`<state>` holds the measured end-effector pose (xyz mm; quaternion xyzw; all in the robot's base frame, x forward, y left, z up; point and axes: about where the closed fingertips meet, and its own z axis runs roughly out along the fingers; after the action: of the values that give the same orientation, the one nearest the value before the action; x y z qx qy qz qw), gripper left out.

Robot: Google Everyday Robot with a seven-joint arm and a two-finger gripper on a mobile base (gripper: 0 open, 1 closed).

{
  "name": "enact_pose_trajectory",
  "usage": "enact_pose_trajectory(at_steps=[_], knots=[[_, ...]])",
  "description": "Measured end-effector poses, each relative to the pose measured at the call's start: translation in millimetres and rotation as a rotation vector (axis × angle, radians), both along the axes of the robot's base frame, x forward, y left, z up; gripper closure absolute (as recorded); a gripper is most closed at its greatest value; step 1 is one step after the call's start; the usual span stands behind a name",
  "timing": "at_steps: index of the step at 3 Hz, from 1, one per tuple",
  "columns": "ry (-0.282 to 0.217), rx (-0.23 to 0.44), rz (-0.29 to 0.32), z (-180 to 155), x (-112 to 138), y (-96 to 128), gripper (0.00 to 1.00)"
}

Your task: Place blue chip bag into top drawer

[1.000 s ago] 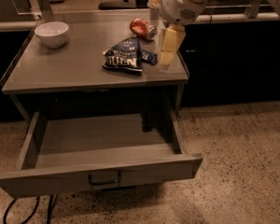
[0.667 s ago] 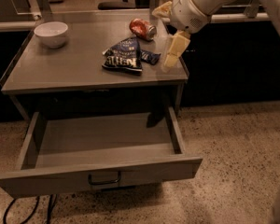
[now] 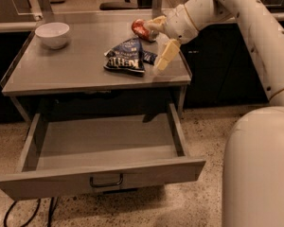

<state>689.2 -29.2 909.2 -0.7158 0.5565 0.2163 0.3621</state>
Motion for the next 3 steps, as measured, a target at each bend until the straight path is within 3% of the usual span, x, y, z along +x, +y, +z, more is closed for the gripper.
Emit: enact_pose_trajectory(at_steps=[1,2,3], knots=[[0.0,0.0,0.0,-0.1,0.1,0.1,0.0],[0.036,0.034,0.049,-21.8,15.6,14.8,0.0],[0.103,0.058,0.11,-64.8,40.4,49.1,0.0]])
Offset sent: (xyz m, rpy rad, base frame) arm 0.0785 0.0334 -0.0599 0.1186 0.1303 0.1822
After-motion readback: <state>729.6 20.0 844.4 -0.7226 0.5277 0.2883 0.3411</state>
